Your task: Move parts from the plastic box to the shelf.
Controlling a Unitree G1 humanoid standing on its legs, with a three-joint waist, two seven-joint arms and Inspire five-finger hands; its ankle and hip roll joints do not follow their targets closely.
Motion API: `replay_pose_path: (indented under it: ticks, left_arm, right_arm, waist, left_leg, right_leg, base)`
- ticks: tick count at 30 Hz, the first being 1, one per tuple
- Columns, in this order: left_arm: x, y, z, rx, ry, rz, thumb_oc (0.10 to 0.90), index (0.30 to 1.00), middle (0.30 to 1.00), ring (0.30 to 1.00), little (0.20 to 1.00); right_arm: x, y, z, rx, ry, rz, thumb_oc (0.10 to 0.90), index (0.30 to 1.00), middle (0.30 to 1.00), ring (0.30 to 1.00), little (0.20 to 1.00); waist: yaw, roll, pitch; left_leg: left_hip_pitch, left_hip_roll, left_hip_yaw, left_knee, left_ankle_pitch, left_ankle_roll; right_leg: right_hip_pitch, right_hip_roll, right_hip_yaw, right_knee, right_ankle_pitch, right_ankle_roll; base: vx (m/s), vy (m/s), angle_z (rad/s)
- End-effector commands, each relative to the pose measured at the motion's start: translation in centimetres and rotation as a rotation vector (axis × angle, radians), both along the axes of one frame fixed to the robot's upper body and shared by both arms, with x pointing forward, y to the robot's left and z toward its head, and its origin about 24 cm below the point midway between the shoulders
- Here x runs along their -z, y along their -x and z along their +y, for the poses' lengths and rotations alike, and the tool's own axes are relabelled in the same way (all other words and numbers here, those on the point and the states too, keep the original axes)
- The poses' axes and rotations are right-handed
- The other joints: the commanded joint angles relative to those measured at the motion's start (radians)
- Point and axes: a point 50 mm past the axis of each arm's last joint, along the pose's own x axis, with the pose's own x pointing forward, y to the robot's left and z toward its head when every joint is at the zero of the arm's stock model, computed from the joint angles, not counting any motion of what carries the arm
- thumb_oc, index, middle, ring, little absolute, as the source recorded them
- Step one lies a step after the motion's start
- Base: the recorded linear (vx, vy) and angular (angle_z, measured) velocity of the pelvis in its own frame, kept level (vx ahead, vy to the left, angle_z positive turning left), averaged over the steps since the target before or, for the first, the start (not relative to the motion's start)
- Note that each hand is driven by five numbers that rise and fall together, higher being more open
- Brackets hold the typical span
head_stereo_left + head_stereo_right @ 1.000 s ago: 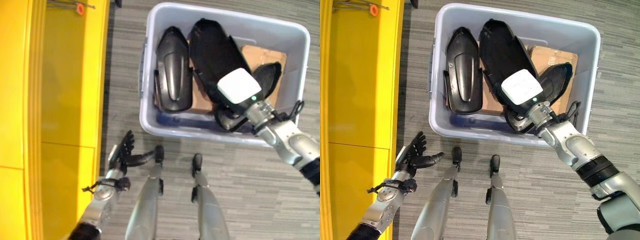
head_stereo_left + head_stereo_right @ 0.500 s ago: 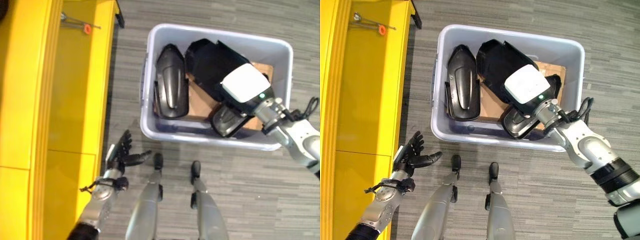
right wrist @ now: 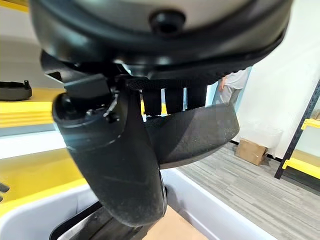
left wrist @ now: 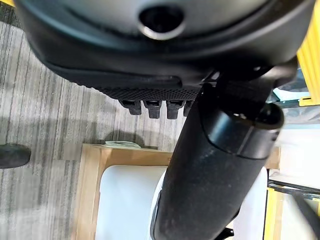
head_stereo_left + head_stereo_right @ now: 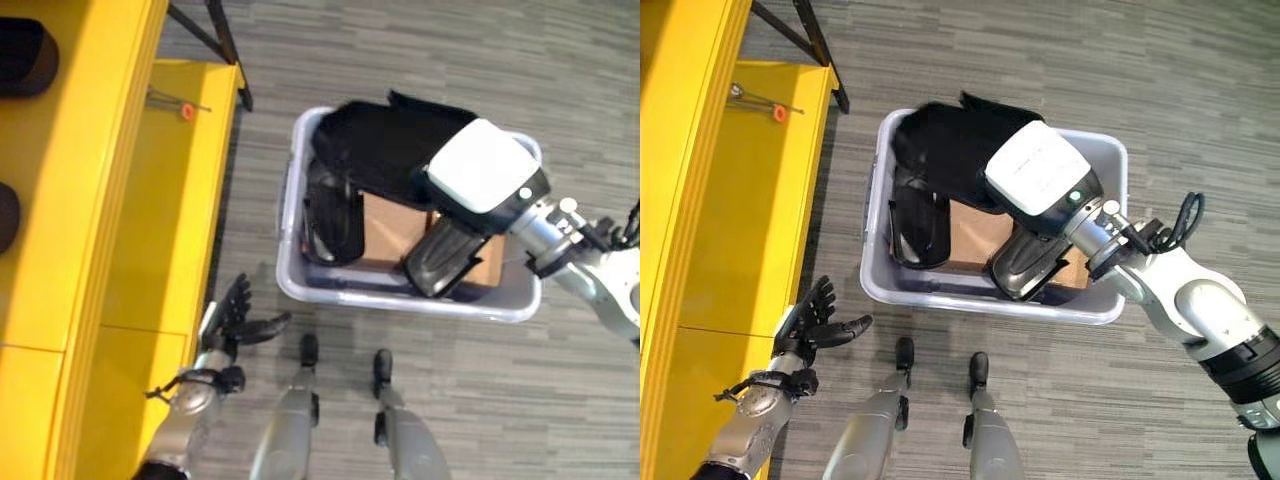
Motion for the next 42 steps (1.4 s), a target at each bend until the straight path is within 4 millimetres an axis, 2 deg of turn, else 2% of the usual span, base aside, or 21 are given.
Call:
replay_pose_path:
  ticks: [1, 6, 20, 24, 30, 33, 35, 36, 37, 38, 40, 41, 42]
  left_arm:
    - [0.6, 1.6, 0.5, 0.029, -0.051, 0.005, 0.9, 1.0, 1.0, 1.0, 1.0]
    - [1.3, 2.5, 0.7, 0.026, -0.049, 0.039, 0.9, 1.0, 1.0, 1.0, 1.0]
    - [2.6, 3.7, 0.2, 0.003, -0.01, 0.088, 0.9, 1.0, 1.0, 1.0, 1.0]
    - [2.7, 3.8, 0.3, -0.018, -0.001, 0.092, 0.9, 1.0, 1.0, 1.0, 1.0]
    - [2.5, 3.7, 0.6, -0.067, 0.008, 0.079, 0.9, 1.0, 1.0, 1.0, 1.0]
    - [2.4, 3.7, 0.8, -0.081, 0.009, 0.075, 0.9, 1.0, 1.0, 1.0, 1.0]
    - [2.4, 3.5, 0.7, -0.073, -0.001, 0.071, 0.9, 1.0, 1.0, 1.0, 1.0]
    - [2.2, 3.3, 0.6, -0.073, 0.001, 0.065, 0.9, 1.0, 1.0, 1.0, 1.0]
    - [2.2, 3.1, 0.4, -0.065, 0.001, 0.064, 0.9, 1.0, 1.0, 1.0, 1.0]
    - [2.2, 3.0, 0.3, -0.062, 0.003, 0.061, 0.9, 1.0, 1.0, 1.0, 1.0]
    - [2.0, 2.6, -0.3, -0.048, 0.013, 0.044, 0.9, 1.0, 1.0, 1.0, 1.0]
    - [1.9, 2.4, -0.5, -0.043, 0.018, 0.039, 0.9, 1.0, 1.0, 1.0, 1.0]
    - [1.9, 2.3, -0.7, -0.038, 0.023, 0.035, 0.9, 1.0, 1.0, 1.0, 1.0]
  right_arm:
    - [-1.7, 0.8, 0.8, -0.086, -0.135, -0.076, 0.4, 0.3, 0.3, 0.3, 0.3]
    - [-0.8, 1.1, 1.0, -0.111, -0.184, -0.033, 0.4, 0.3, 0.3, 0.3, 0.3]
    - [0.7, 0.5, 1.6, -0.154, -0.391, 0.046, 0.4, 0.3, 0.3, 0.3, 0.3]
    - [0.5, 0.2, 2.1, -0.179, -0.436, 0.035, 0.4, 0.3, 0.3, 0.3, 0.3]
    - [-1.2, -0.2, 3.1, -0.226, -0.472, -0.037, 0.4, 0.3, 0.3, 0.3, 0.3]
    - [-2.1, -0.2, 3.1, -0.237, -0.49, -0.09, 0.4, 0.3, 0.3, 0.3, 0.3]
    - [-2.5, 0.0, 2.6, -0.228, -0.507, -0.118, 0.4, 0.3, 0.3, 0.3, 0.3]
    - [-2.6, 0.1, 2.2, -0.217, -0.509, -0.134, 0.4, 0.3, 0.3, 0.3, 0.3]
    - [-2.6, 0.4, 1.9, -0.211, -0.515, -0.148, 0.4, 0.3, 0.3, 0.3, 0.3]
    - [-2.5, 0.5, 1.7, -0.208, -0.525, -0.152, 0.4, 0.3, 0.3, 0.3, 0.3]
    - [-2.2, 0.9, 1.1, -0.196, -0.536, -0.168, 0.4, 0.3, 0.3, 0.3, 0.3]
    - [-2.0, 0.9, 0.9, -0.187, -0.547, -0.17, 0.4, 0.3, 0.3, 0.3, 0.3]
    - [-1.8, 1.0, 0.7, -0.178, -0.558, -0.168, 0.4, 0.3, 0.3, 0.3, 0.3]
  waist:
    - [0.008, -0.017, -0.25]
    - [0.006, -0.007, -0.301]
    - [0.012, 0.012, -0.36]
    - [0.023, 0.019, -0.352]
    - [0.055, 0.031, -0.304]
    - [0.072, 0.038, -0.286]
    - [0.077, 0.046, -0.272]
    - [0.07, 0.046, -0.268]
    - [0.055, 0.041, -0.269]
    - [0.05, 0.035, -0.273]
    - [0.029, 0.029, -0.282]
    - [0.021, 0.029, -0.288]
    - [0.012, 0.031, -0.299]
  left_leg:
    - [0.063, 0.073, -0.04, -0.038, -0.063, -0.024]
    - [0.115, 0.091, -0.034, -0.081, -0.048, -0.034]
    - [0.191, 0.134, -0.048, -0.107, -0.029, -0.057]
    - [0.19, 0.157, -0.063, -0.095, -0.019, -0.067]
    - [0.151, 0.189, -0.123, -0.087, 0.03, -0.092]
    - [0.112, 0.183, -0.176, -0.12, 0.092, -0.115]
    - [0.067, 0.153, -0.192, -0.121, 0.126, -0.116]
    - [0.063, 0.137, -0.152, -0.108, 0.11, -0.1]
    - [0.058, 0.126, -0.081, -0.045, 0.068, -0.073]
    - [0.069, 0.127, -0.041, -0.016, 0.024, -0.062]
    - [0.092, 0.133, 0.038, 0.096, -0.048, -0.054]
    - [0.11, 0.133, 0.054, 0.119, -0.066, -0.054]
    - [0.144, 0.134, 0.054, 0.133, -0.109, -0.063]
  right_leg:
    - [-0.049, -0.017, -0.003, 0.113, -0.109, 0.011]
    - [-0.008, -0.004, -0.004, 0.09, -0.112, 0.012]
    - [0.061, 0.03, -0.018, 0.126, -0.168, -0.006]
    - [0.054, 0.055, -0.037, 0.186, -0.21, -0.023]
    - [-0.002, 0.084, -0.115, 0.31, -0.28, -0.048]
    - [-0.016, 0.081, -0.173, 0.32, -0.303, -0.065]
    - [-0.021, 0.062, -0.217, 0.319, -0.3, -0.073]
    - [-0.022, 0.045, -0.241, 0.314, -0.294, -0.076]
    - [-0.026, 0.025, -0.266, 0.302, -0.279, -0.075]
    - [-0.023, 0.013, -0.279, 0.291, -0.28, -0.073]
    - [-0.01, -0.007, -0.315, 0.251, -0.257, -0.077]
    - [-0.005, -0.011, -0.327, 0.24, -0.256, -0.083]
    - [0.008, -0.01, -0.325, 0.231, -0.27, -0.078]
  base:
    - [0.04, -0.046, -0.01]
    - [0.04, -0.046, 0.0]
    - [0.02, -0.051, 0.02]
    - [-0.02, -0.108, 0.08]
    - [-0.09, -0.154, 0.26]
    - [-0.11, -0.166, 0.56]
    - [-0.12, -0.092, 0.7]
    - [-0.19, -0.065, 1.07]
    - [-0.17, -0.076, 1.27]
    - [-0.16, -0.076, 1.6]
    - [-0.08, -0.043, 0.91]
    - [0.03, -0.007, 0.56]
    - [0.09, 0.072, 1.11]
